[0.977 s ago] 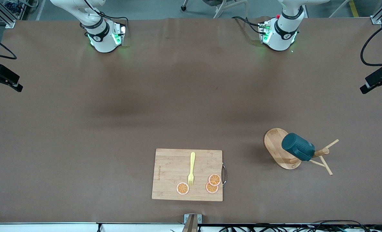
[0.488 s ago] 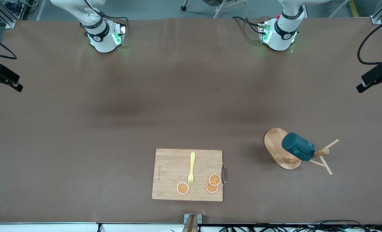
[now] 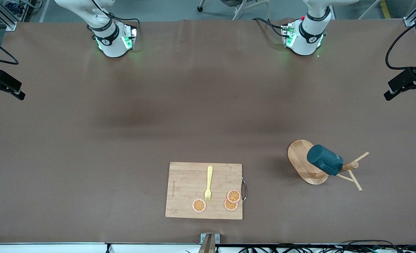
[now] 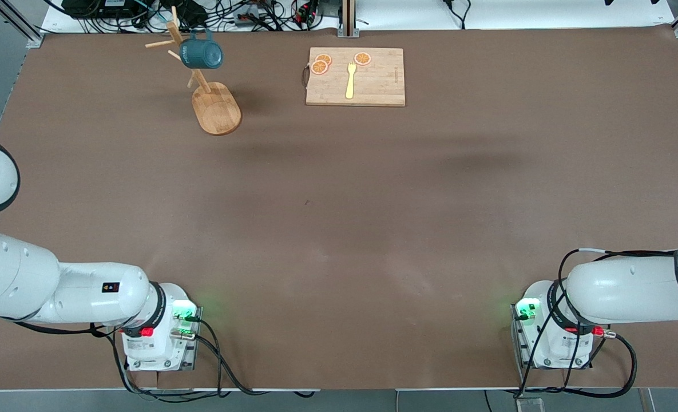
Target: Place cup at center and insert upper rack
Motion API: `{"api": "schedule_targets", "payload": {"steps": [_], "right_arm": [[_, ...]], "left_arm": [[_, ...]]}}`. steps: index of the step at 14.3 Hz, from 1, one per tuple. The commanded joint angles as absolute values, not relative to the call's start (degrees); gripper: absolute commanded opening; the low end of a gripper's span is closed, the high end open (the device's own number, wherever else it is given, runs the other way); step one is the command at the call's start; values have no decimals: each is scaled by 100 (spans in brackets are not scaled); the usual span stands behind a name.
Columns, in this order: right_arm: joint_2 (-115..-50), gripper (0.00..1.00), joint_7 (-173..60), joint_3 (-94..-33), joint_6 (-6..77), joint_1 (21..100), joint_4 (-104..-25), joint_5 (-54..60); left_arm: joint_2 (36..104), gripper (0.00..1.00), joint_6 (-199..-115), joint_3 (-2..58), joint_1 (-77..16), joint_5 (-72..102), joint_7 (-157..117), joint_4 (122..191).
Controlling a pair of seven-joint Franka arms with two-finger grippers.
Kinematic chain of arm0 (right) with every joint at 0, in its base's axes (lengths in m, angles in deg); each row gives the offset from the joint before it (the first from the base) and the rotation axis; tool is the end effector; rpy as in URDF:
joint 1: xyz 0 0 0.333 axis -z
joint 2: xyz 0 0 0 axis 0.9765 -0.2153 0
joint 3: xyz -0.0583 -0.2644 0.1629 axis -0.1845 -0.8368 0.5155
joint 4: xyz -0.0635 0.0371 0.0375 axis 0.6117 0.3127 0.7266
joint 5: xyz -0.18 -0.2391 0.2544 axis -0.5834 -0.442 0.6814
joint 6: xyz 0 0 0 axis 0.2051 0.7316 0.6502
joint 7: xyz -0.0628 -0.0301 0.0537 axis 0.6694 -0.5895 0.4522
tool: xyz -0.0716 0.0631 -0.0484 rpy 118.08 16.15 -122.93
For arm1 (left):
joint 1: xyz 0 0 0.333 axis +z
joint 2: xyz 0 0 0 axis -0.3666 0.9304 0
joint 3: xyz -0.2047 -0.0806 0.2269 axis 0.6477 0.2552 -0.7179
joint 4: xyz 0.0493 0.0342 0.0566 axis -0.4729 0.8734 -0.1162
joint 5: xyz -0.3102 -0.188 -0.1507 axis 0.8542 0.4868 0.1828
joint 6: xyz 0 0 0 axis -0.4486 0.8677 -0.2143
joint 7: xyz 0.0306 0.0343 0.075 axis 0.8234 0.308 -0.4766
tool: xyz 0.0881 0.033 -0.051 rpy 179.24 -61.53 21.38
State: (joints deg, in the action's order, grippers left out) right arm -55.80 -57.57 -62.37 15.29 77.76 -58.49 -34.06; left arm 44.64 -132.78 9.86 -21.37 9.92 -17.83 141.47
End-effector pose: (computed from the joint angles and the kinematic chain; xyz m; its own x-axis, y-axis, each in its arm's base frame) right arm 0.5444 -0.0444 0.6420 0.9950 -0.0136 0.0990 -0.0136 -0.9999 -0.0008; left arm 0.5624 -0.0085 0.6692 0.9890 0.0735 0.1281 0.0634 -0.9947 0.0810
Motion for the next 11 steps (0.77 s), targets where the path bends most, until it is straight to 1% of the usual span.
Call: {"api": "schedule_targets", "payload": {"steps": [1, 3, 4, 6, 9, 11], "right_arm": [[-5563, 100, -5794, -6256, 1457, 7774, -5834, -3424], [-5528, 100, -5803, -6248, 1142, 7748, -5843, -3424], [-5519, 100, -5803, -6247, 1123, 7756, -5852, -3424], [-5511, 100, -5812, -6265, 1245, 7791, -5887, -3424], [-5344, 100, -5812, -6265, 1772, 7783, -6273, -3424], [-5308, 100, -5812, -6265, 1790, 7774, -6291, -3424]], "left_arm": [[4386, 100, -13377, 1084, -2098, 888, -1783, 14276], [4377, 100, -13429, 1084, -2089, 897, -1774, 14293], [4377, 100, -13465, 1084, -2089, 897, -1730, 14302], [4377, 100, -13483, 1084, -2089, 897, -1721, 14311], [4368, 100, -13535, 1084, -2098, 897, -1730, 14337], [4359, 100, -13535, 1084, -2098, 897, -1730, 14346]]}}
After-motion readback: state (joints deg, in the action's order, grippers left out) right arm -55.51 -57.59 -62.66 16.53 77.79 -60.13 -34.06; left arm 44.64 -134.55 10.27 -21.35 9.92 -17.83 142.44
